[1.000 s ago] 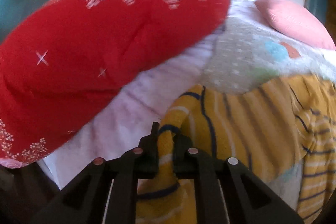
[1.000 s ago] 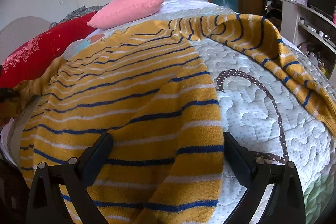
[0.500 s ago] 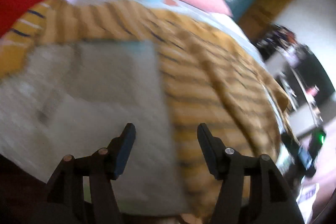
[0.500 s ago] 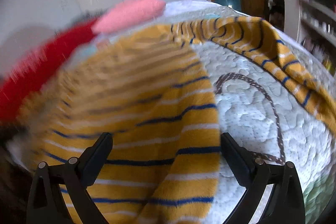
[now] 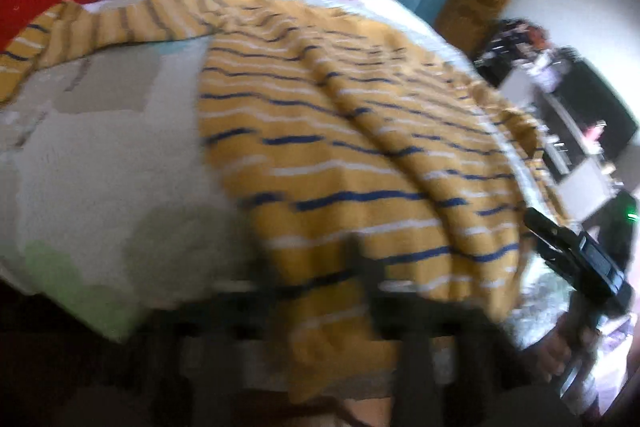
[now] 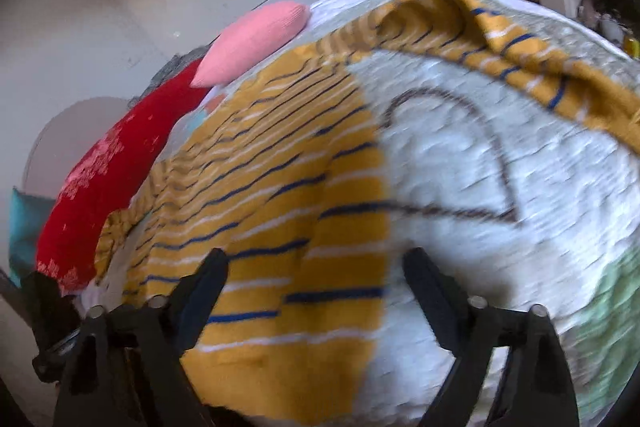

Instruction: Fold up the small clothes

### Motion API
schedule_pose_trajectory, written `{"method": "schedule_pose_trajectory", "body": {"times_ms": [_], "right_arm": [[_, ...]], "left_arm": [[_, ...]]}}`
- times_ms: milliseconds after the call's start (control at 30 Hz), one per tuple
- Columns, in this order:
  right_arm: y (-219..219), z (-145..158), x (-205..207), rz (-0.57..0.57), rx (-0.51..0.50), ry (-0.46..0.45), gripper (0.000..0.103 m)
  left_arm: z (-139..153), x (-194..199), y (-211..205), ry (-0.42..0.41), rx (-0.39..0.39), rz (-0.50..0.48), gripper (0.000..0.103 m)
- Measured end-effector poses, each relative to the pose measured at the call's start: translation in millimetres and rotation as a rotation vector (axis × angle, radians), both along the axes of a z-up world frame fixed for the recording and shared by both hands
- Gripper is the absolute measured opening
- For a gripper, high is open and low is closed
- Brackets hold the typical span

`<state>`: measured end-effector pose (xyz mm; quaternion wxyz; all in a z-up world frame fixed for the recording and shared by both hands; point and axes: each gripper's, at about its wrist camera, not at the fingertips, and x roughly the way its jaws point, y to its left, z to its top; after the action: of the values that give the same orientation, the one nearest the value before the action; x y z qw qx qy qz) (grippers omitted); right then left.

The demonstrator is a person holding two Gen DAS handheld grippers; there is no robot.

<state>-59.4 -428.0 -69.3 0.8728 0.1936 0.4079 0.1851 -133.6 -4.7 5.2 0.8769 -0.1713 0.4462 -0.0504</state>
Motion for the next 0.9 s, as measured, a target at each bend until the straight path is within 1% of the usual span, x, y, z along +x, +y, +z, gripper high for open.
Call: {"method": "schedule_pose_trajectory", "body": {"times_ms": [33, 67, 100, 167, 233, 300, 367, 433, 500, 567, 600, 633, 667, 700, 733, 767, 833, 900], "right_arm": [[6, -1, 0, 0.023, -0.014, 0.012, 0.052], [7, -3, 0, 0.033, -0.012, 0.027, 0.025], [5, -4, 0, 0.03, 0.005, 0.036, 0.022], [-7, -3, -3, 0.022, 0.051, 0.05, 0.017], [-18, 0, -11, 0.018, 0.081, 0.054, 0.016], [-25, 1, -21, 0.024, 0.096, 0.06, 0.016], [-26, -1, -31, 0.028, 0.097, 0.075, 0.016], [-25, -7, -39, 0.038, 0.086, 0.094, 0.016], [-25, -13, -44, 0.044, 0.092, 0.116, 0.018], [-28, -14, -48, 0.035, 0.089, 0.126, 0.018], [-28, -13, -50, 0.032, 0.084, 0.123, 0.023], [-29, -11, -51, 0.026, 0.075, 0.115, 0.026], [-30, -7, -53, 0.014, 0.057, 0.102, 0.036], [-31, -2, -55, 0.0, 0.034, 0.081, 0.048], [-31, 3, -56, -0.009, 0.021, 0.062, 0.051], [-31, 7, -56, -0.016, 0.012, 0.049, 0.054], [-30, 19, -58, -0.033, -0.019, 0.015, 0.06], [-29, 27, -56, -0.039, -0.044, -0.006, 0.067]], "left_arm": [[0, -1, 5, 0.018, -0.038, 0.007, 0.011], [2, -1, 11, 0.036, -0.06, 0.021, 0.011], [7, -2, 17, 0.043, -0.067, 0.034, 0.01], [24, -11, 29, 0.03, -0.03, 0.055, 0.009], [38, -24, 37, 0.017, -0.006, 0.07, 0.009], [41, -34, 45, 0.026, -0.017, 0.085, 0.009], [36, -43, 50, 0.053, -0.001, 0.103, 0.008], [28, -50, 53, 0.075, 0.007, 0.105, 0.008], [21, -58, 59, 0.088, -0.003, 0.115, 0.008], [22, -66, 63, 0.077, 0.018, 0.134, 0.014], [25, -72, 65, 0.061, 0.037, 0.149, 0.023], [27, -74, 66, 0.046, 0.047, 0.159, 0.036], [33, -79, 68, 0.017, 0.057, 0.174, 0.042], [36, -81, 69, -0.001, 0.064, 0.182, 0.051], [42, -85, 70, -0.029, 0.082, 0.194, 0.058], [47, -87, 70, -0.044, 0.096, 0.203, 0.061], [57, -89, 70, -0.078, 0.125, 0.222, 0.074], [63, -86, 69, -0.097, 0.133, 0.226, 0.078]]}}
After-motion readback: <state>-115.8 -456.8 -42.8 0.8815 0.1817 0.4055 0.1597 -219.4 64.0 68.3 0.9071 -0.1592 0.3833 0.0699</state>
